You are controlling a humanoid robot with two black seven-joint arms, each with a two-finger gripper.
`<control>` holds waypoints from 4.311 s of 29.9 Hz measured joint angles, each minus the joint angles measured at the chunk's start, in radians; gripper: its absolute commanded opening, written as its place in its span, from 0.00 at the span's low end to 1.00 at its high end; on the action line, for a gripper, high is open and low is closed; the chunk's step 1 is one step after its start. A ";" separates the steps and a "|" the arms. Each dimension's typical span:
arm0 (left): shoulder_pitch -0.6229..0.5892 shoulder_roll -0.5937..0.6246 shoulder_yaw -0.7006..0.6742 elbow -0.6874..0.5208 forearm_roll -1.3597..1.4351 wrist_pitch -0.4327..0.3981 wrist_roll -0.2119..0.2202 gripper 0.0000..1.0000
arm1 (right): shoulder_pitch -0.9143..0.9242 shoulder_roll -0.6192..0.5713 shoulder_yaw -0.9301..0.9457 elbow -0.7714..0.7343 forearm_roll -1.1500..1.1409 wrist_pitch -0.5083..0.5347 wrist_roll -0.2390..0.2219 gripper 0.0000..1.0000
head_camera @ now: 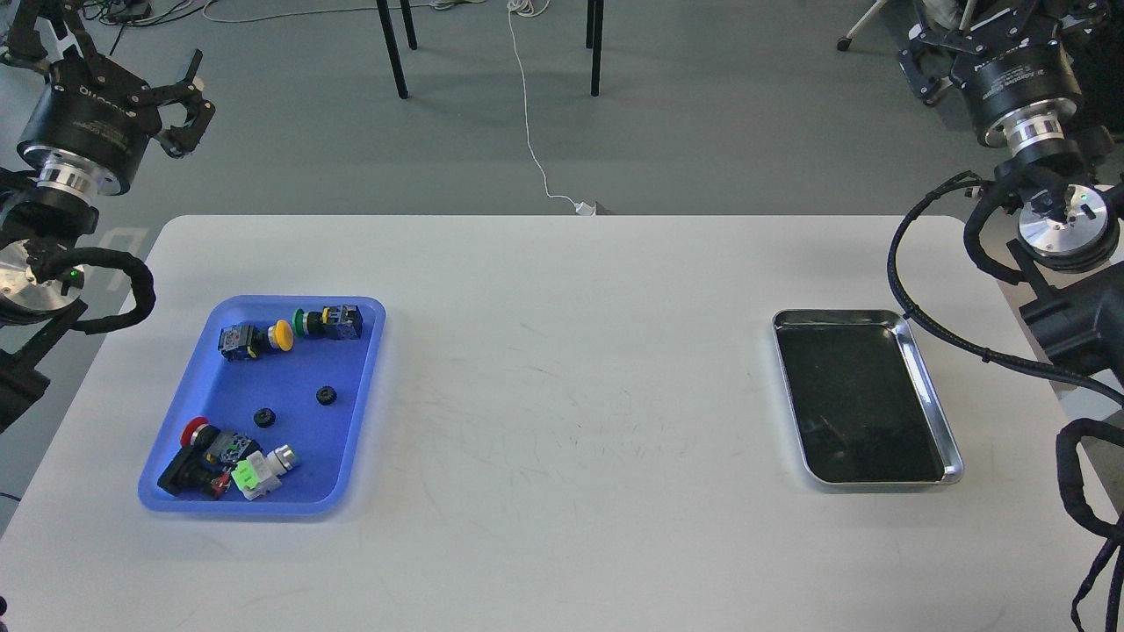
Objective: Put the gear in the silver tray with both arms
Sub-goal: 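Move the left gripper toward the blue tray, then lower the left gripper into the blue tray and grasp a black gear, then lift the black gear and carry it toward the table center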
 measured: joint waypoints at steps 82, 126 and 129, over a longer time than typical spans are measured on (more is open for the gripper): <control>0.203 0.230 0.412 -0.185 2.242 0.359 -0.093 0.51 | -0.146 -0.011 -0.012 0.136 -0.002 0.021 0.032 0.99; 0.195 0.207 0.456 -0.120 2.231 0.352 -0.093 0.16 | -0.144 -0.024 -0.010 0.137 -0.002 0.021 0.040 0.99; 0.181 0.206 0.458 -0.127 2.201 0.344 -0.093 0.16 | -0.144 -0.027 -0.010 0.138 -0.002 0.021 0.040 0.99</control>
